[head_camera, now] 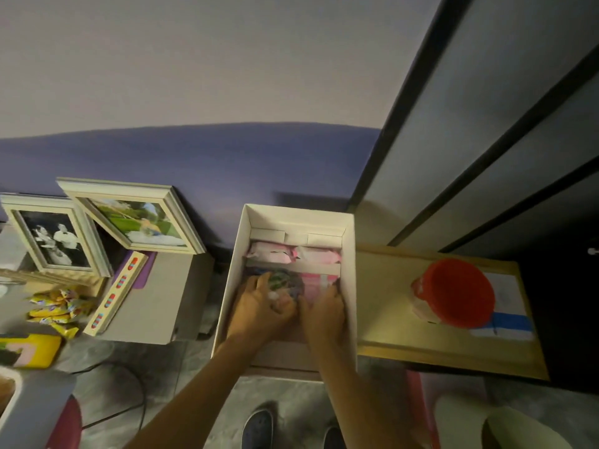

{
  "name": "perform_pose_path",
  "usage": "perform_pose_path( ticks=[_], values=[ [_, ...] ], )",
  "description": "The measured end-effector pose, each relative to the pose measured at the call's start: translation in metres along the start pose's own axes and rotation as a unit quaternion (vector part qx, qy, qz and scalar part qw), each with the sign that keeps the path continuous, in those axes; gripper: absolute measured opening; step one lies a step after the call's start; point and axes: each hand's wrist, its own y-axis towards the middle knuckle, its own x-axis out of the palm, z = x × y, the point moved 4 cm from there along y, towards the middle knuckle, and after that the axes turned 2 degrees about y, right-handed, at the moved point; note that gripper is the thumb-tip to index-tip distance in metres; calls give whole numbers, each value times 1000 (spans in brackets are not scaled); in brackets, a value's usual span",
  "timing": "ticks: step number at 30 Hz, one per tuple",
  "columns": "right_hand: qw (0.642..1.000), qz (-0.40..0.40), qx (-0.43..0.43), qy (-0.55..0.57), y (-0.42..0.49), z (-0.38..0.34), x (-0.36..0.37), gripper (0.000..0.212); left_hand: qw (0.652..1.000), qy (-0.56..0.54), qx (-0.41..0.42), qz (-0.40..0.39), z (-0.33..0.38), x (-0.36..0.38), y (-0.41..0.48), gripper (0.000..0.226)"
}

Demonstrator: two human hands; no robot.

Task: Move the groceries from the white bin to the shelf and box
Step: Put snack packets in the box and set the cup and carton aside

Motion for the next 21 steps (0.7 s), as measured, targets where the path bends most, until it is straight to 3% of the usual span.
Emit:
perform_pose_path(
  ticks=[5, 10, 13, 16, 21],
  values=[
    [999, -10, 4, 48, -4, -8, -12, 76, 1000, -16, -20, 11, 2, -6, 7, 84],
    [997, -30, 15, 67, -3, -9, -13, 44, 1000, -9, -30, 4, 3, -9, 6, 85],
    [995, -53, 3, 88, -6, -7, -11, 51, 999, -15, -41, -10, 2, -9, 7, 89],
    [990, -69, -24, 117, -7, -1, -8, 75, 999, -9, -44, -10, 0, -7, 8, 87],
    [997, -54, -38, 33, -3, -3, -3, 90, 999, -4, -41, 5, 1, -6, 9, 84]
  ],
)
